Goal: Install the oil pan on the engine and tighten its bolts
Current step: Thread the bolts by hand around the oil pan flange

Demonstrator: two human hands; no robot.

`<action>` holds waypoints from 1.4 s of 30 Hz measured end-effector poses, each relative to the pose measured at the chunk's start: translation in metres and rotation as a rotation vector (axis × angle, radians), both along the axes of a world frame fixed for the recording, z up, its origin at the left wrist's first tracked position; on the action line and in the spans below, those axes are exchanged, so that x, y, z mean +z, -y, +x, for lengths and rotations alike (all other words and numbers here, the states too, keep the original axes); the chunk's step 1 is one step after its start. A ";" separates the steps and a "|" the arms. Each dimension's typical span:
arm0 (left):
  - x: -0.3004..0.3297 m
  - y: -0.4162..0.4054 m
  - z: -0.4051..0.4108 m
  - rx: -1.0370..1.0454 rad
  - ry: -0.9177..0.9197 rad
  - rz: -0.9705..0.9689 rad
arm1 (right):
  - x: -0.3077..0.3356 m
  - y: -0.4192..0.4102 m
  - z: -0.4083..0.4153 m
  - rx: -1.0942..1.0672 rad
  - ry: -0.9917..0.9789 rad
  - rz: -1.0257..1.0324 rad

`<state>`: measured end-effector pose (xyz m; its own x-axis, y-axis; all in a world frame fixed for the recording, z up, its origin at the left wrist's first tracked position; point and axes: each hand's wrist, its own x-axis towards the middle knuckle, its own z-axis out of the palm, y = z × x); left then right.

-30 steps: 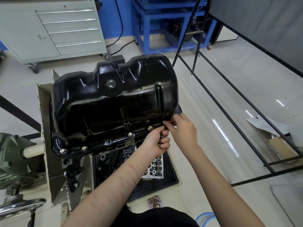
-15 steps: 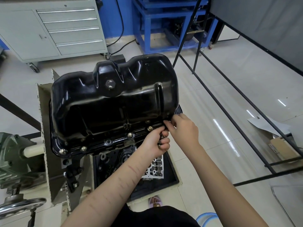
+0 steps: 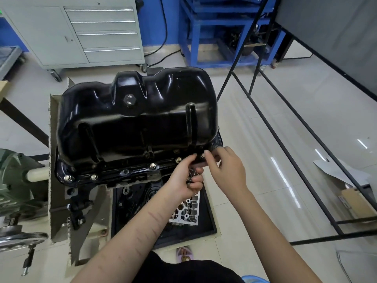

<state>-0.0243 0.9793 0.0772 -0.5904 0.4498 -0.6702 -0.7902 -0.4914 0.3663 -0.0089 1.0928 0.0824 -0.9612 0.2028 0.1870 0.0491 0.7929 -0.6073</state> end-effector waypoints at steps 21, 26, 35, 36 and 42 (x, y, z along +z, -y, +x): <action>0.014 -0.016 0.037 0.066 0.181 0.079 | 0.018 0.000 0.074 0.303 -0.092 -0.134; 0.011 -0.026 0.040 0.023 0.141 -0.010 | 0.026 -0.016 0.059 0.153 -0.022 -0.572; 0.008 -0.060 0.013 0.178 0.053 -0.036 | 0.021 -0.066 -0.026 0.216 0.021 -0.415; 0.007 -0.064 0.010 0.211 0.053 -0.032 | 0.018 -0.069 -0.033 0.255 0.021 -0.342; 0.000 -0.076 -0.006 0.356 0.047 -0.014 | 0.008 -0.073 -0.059 0.468 0.033 -0.079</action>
